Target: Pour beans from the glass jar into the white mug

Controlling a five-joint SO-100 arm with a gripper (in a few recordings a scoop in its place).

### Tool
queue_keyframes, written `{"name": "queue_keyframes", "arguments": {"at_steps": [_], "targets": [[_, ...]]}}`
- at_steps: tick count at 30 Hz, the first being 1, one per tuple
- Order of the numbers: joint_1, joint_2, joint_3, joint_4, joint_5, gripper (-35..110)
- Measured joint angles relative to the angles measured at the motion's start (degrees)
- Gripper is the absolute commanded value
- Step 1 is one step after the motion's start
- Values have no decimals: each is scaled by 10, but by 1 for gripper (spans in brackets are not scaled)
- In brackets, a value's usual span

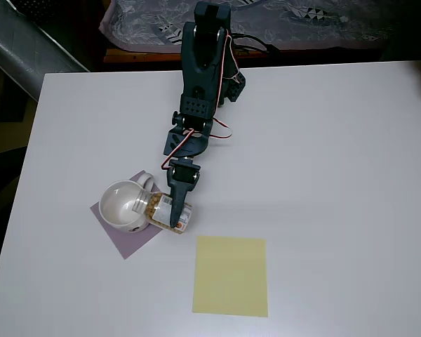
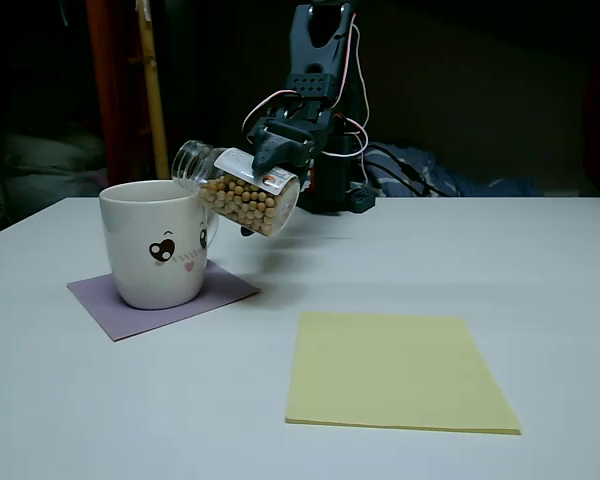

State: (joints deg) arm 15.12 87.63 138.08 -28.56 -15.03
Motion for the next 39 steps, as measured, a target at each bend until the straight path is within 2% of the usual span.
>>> {"name": "queue_keyframes", "arguments": {"at_steps": [12, 23, 32, 39], "targets": [[0, 33, -36, 92, 137, 0], [1, 35, -64, 139, 178, 0], [3, 41, -100, 194, 265, 2], [3, 45, -109, 210, 279, 2]]}}
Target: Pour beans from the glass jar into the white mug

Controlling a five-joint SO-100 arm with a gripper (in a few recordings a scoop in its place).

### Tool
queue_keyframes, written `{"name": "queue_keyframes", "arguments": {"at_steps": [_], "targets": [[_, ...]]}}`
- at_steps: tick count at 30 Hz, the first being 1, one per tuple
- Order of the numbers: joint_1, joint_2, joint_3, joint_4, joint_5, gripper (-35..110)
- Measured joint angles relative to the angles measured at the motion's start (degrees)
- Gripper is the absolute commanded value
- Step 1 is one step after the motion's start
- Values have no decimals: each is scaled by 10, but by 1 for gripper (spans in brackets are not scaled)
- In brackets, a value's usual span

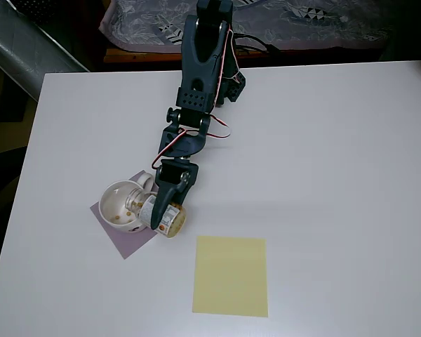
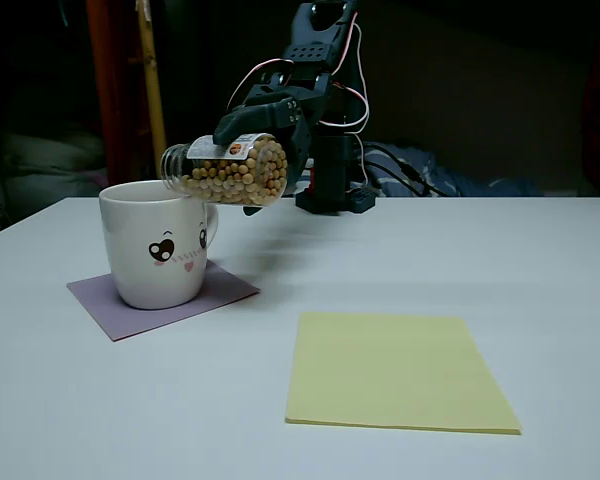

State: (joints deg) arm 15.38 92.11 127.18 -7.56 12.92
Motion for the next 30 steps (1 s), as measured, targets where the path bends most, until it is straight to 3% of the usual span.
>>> {"name": "queue_keyframes", "arguments": {"at_steps": [30], "targets": [[-2, -4, -22, 34, 42, 5]]}}
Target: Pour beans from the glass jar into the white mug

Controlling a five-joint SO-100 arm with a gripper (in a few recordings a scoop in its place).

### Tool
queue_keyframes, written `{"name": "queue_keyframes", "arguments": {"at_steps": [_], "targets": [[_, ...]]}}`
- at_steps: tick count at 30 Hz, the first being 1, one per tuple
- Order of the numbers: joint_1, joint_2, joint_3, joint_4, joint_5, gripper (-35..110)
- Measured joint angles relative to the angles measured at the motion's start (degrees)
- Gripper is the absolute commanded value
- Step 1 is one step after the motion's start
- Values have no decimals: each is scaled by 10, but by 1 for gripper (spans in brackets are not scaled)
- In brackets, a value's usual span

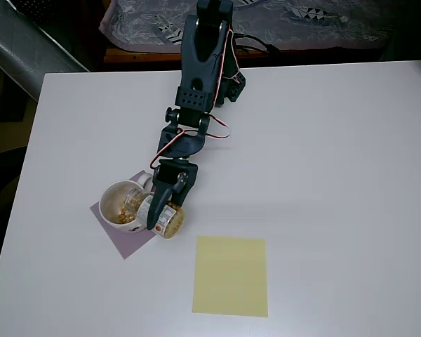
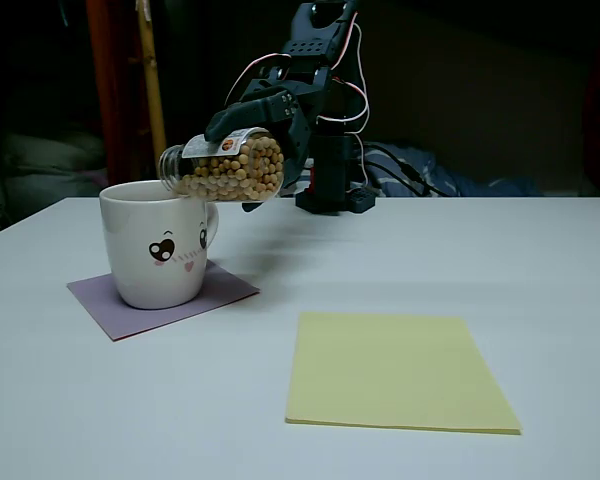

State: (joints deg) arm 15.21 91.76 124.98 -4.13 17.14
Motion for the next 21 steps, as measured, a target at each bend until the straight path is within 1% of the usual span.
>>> {"name": "queue_keyframes", "arguments": {"at_steps": [3, 6, 15, 21], "targets": [[0, 0, 0, 0, -5, 3], [-2, 2, 0, 0, -33, 2], [-3, 2, 4, 6, -178, 11], [1, 2, 4, 4, -294, 11]]}}
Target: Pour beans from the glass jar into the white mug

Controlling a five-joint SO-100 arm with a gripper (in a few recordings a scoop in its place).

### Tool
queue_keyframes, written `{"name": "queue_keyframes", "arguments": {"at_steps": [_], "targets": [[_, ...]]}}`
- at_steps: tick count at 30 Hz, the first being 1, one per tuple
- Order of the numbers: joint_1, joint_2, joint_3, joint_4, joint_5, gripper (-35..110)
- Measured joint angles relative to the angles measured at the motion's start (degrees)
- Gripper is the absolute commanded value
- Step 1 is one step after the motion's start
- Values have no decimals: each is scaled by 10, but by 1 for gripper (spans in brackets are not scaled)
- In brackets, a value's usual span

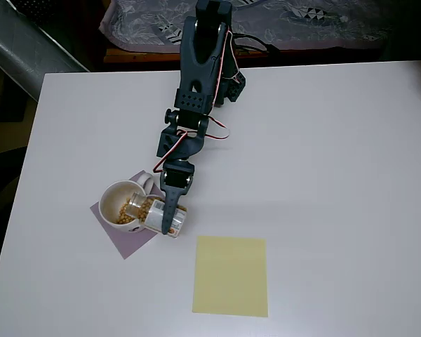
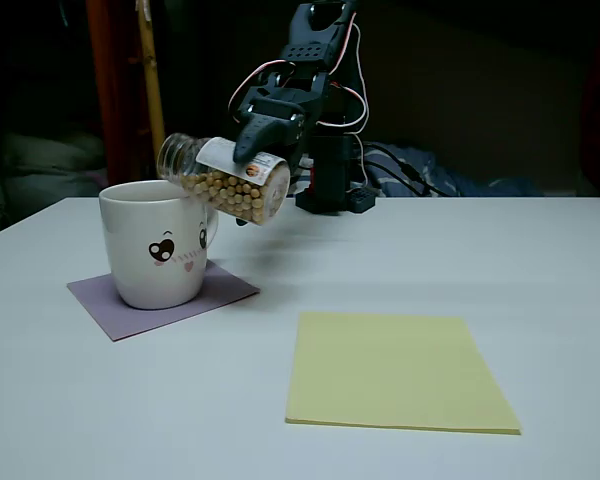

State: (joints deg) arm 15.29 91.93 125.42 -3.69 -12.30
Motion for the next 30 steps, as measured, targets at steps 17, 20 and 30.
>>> {"name": "queue_keyframes", "arguments": {"at_steps": [17, 20, 30], "targets": [[-19, 80, 136, -109, -454, 18], [-36, 80, 200, -180, -528, 19], [-98, -121, 205, -421, -664, 25]]}}
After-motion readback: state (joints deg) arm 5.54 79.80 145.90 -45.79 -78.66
